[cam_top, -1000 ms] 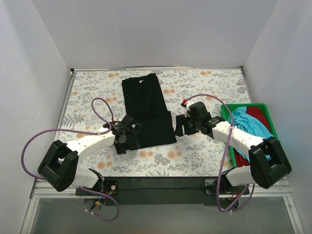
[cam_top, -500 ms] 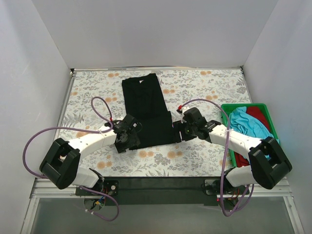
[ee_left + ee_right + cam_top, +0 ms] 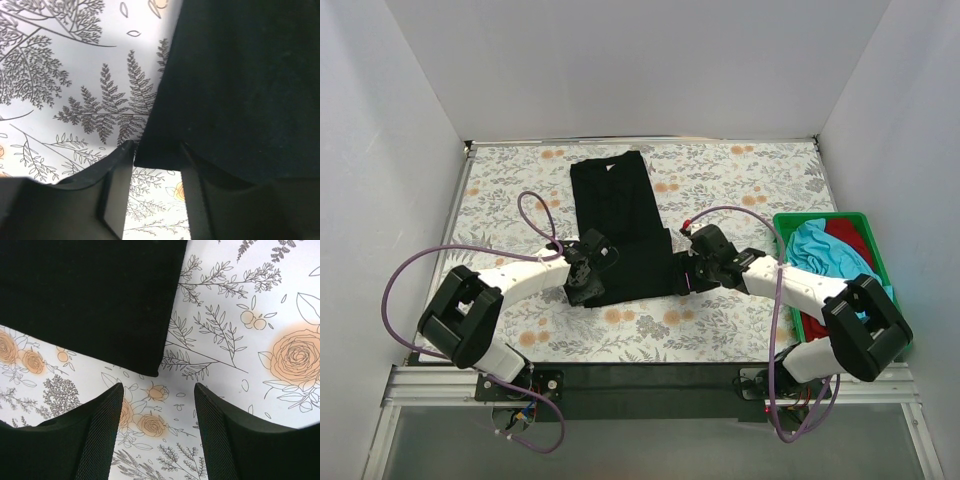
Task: Fold and stack the t-shirts
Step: Fold the tshirt
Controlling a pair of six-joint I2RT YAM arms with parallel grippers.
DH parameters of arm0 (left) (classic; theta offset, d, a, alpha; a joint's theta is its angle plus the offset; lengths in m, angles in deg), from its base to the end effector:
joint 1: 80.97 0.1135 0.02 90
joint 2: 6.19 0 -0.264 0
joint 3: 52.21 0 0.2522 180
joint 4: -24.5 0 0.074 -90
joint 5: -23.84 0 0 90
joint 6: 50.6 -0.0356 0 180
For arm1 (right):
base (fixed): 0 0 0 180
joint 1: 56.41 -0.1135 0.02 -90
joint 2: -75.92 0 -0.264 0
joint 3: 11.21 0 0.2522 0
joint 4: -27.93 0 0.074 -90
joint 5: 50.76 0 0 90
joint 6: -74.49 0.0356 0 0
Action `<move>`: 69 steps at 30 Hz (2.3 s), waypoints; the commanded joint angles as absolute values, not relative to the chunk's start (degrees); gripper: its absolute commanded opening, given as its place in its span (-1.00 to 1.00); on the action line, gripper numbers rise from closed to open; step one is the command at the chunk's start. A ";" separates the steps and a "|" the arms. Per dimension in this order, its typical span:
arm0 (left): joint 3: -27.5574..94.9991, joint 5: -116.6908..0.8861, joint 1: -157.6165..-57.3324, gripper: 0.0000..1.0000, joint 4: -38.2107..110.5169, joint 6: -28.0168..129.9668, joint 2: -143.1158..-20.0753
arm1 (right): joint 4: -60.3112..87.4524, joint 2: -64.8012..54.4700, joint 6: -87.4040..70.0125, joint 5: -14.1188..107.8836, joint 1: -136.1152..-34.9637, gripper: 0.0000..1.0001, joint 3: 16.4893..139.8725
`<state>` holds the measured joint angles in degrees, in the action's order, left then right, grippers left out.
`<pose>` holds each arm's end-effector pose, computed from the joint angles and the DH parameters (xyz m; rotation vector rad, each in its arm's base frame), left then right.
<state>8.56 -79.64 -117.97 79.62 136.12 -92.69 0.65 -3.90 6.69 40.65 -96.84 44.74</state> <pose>0.2033 -0.1428 0.1603 -1.4485 2.4687 -0.0777 0.2070 0.1775 0.1859 -0.4118 2.4972 0.4905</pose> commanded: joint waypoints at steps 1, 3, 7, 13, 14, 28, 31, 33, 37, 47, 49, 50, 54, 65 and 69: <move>6.91 -79.00 -118.24 -0.28 79.13 135.37 -94.78 | 0.54 -4.85 9.36 37.40 -97.89 0.10 46.23; 6.20 -78.38 -118.24 -0.42 78.42 134.76 -94.61 | -0.33 -5.90 9.54 36.61 -98.16 0.08 46.75; 5.94 -78.29 -118.24 -0.69 78.16 134.14 -94.26 | -1.21 -8.02 9.45 35.81 -98.51 0.05 48.77; 5.15 -77.68 -118.33 -1.00 77.90 133.61 -93.91 | -1.30 -11.18 10.33 36.08 -99.57 0.02 51.50; 5.23 -77.50 -118.33 -1.00 77.98 133.61 -93.82 | -1.30 -11.36 10.42 35.99 -99.65 0.01 52.20; 5.14 -76.71 -118.24 -1.00 78.07 132.65 -93.99 | -4.03 -16.10 11.30 34.50 -100.71 -0.05 52.47; 5.23 -76.62 -118.24 -1.00 78.42 132.65 -94.87 | -4.99 -18.12 10.59 34.41 -100.89 -0.07 52.64; 5.50 -76.80 -118.24 -1.00 79.12 132.47 -95.31 | -5.95 -19.35 10.07 34.76 -101.06 -0.13 52.56; 5.76 -76.80 -118.24 -1.00 80.18 132.30 -95.40 | -7.54 -19.62 9.98 34.67 -101.32 -0.30 51.33; 6.90 -75.04 -118.24 -1.00 81.85 130.54 -95.05 | -11.67 -21.91 6.55 35.81 -102.91 -0.97 50.19; 7.08 -73.29 -118.24 -1.00 83.68 129.66 -94.61 | -12.46 -20.86 5.94 36.78 -103.17 -0.97 49.22; 7.25 -72.50 -118.24 -1.00 84.65 129.05 -94.52 | -12.90 -19.29 5.67 37.22 -103.26 -0.97 48.78; 6.04 -66.26 -118.50 -1.00 89.05 125.36 -91.72 | -19.03 -14.80 4.00 40.63 -104.66 -0.97 47.02; 0.12 -47.27 -125.89 -1.00 96.61 130.09 -72.30 | -37.06 2.07 3.91 49.35 -106.95 -0.97 45.95; 6.19 -51.81 -125.71 -1.00 99.16 132.03 -71.66 | -41.55 2.36 2.78 47.34 -106.77 -0.97 54.45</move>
<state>1.82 -49.08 -125.88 91.99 130.77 -72.38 -30.28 1.81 5.26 50.38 -107.18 47.32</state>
